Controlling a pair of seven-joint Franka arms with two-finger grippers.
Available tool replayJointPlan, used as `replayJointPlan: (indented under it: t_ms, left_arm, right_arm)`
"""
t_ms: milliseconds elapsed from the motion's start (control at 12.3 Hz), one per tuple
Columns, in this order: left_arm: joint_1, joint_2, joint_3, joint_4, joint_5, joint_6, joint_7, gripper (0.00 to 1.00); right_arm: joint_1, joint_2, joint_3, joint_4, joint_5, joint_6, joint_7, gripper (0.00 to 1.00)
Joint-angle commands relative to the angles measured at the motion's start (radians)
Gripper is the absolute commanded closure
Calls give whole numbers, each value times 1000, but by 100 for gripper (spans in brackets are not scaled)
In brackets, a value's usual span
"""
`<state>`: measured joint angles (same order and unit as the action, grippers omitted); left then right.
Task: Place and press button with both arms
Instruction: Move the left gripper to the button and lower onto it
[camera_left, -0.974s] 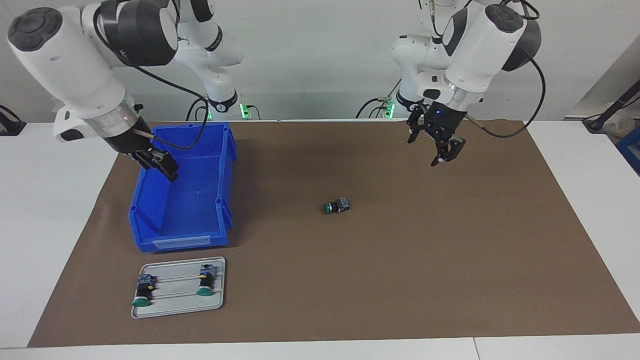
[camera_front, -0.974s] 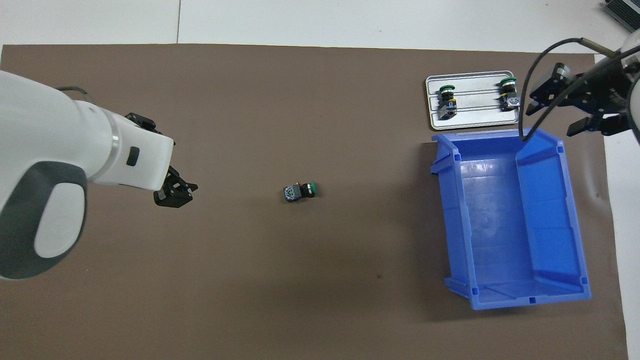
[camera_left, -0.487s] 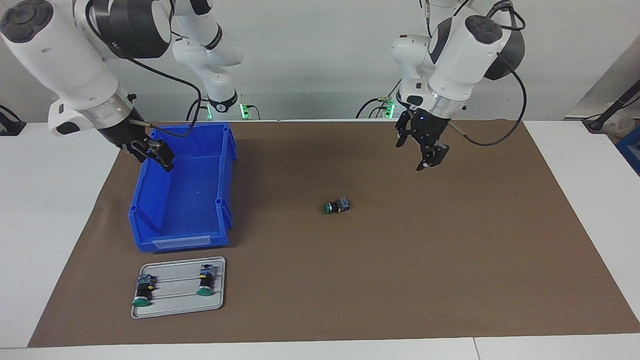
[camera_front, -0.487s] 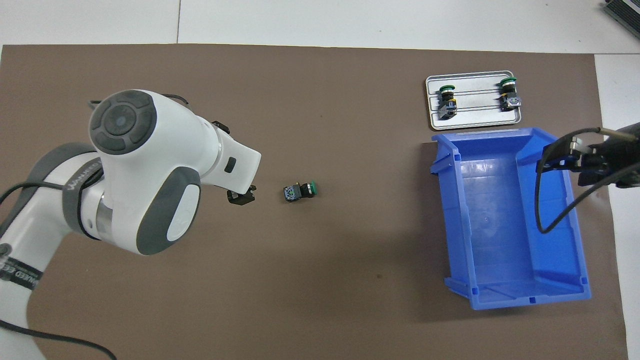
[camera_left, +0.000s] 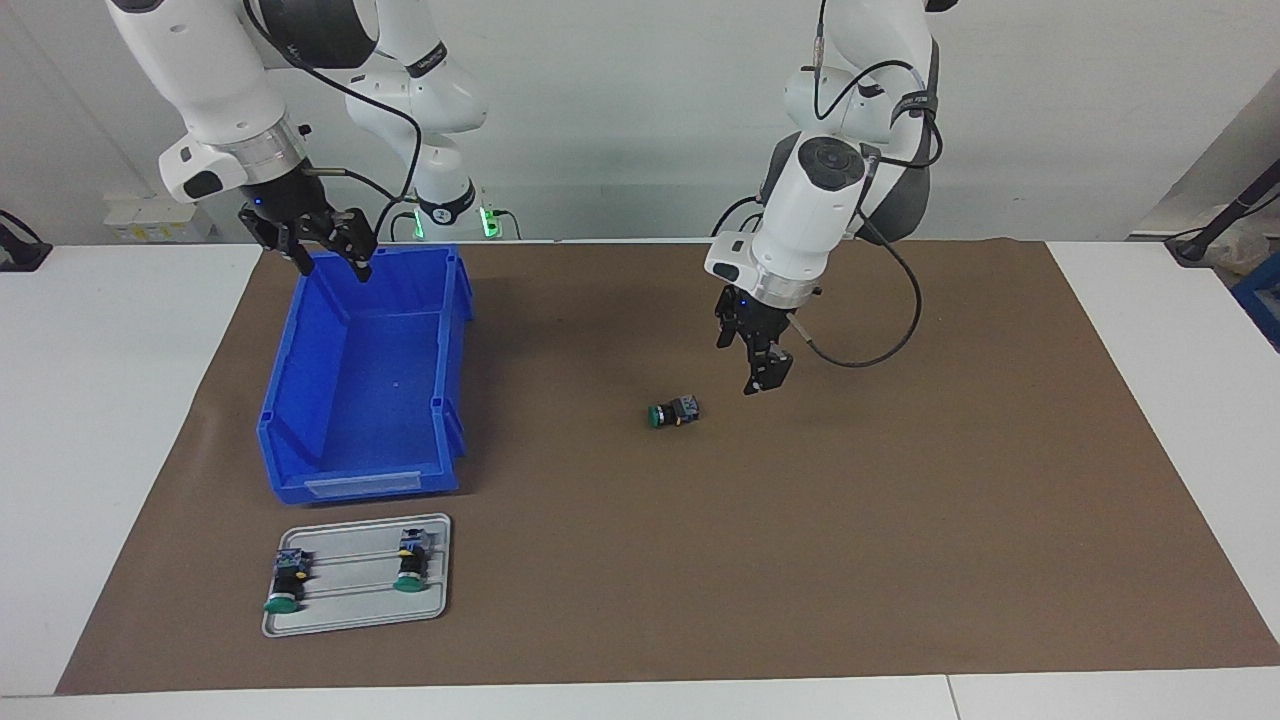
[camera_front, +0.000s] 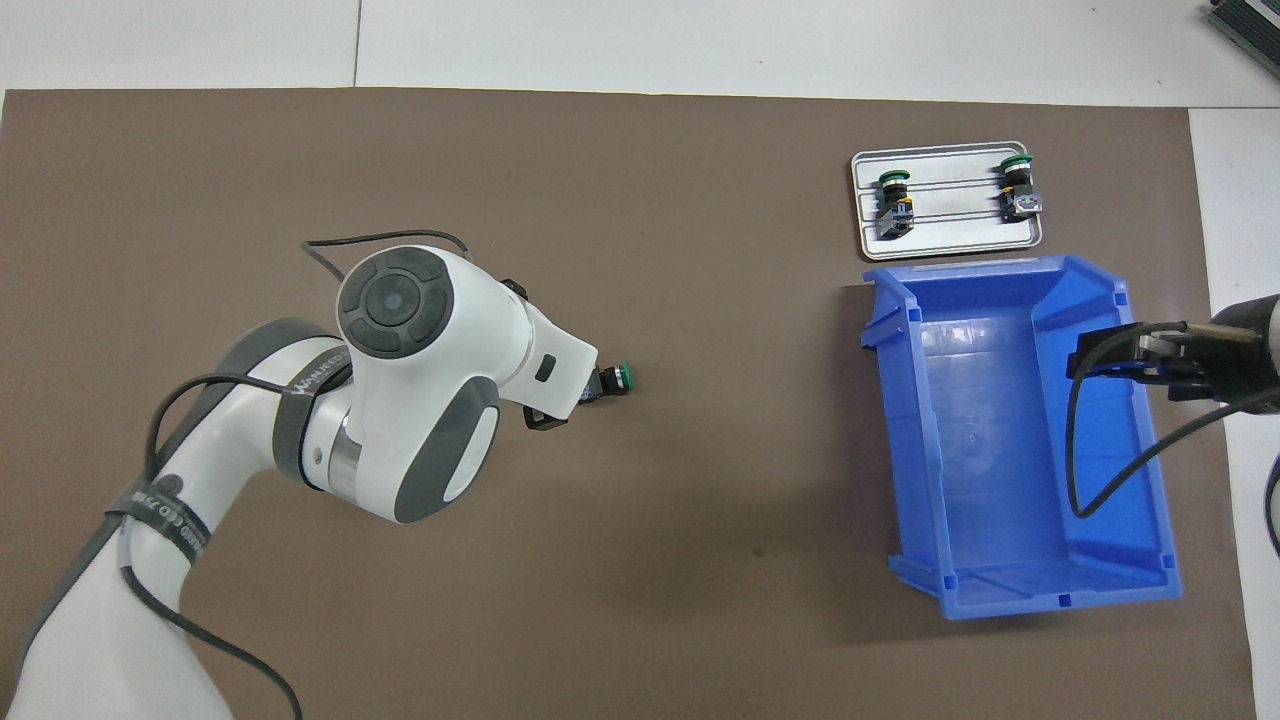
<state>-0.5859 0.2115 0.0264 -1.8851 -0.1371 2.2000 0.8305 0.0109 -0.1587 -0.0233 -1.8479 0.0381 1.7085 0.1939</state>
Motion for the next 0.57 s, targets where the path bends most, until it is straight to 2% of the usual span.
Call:
replayJointPlan:
  t_ms: [0,81,243,487]
  left_arm:
    - [-49,60,21,6,5,59,-49,10]
    - [-75,101,21,18,16,70,-85,10]
    - [-87,133,21,18,19,118,-105,10]
    - [-109,181,21,23,19,156,-129,11]
  right_arm:
    - [-6,-18,2,-25,-20,26,-39,3]
    - [-12,-16,2,-25,-23,28,-66,3]
    - [-17,-18,0,-27,-27,26,-135,3]
    - [-17,-18,0,-27,-47,26,-137,3]
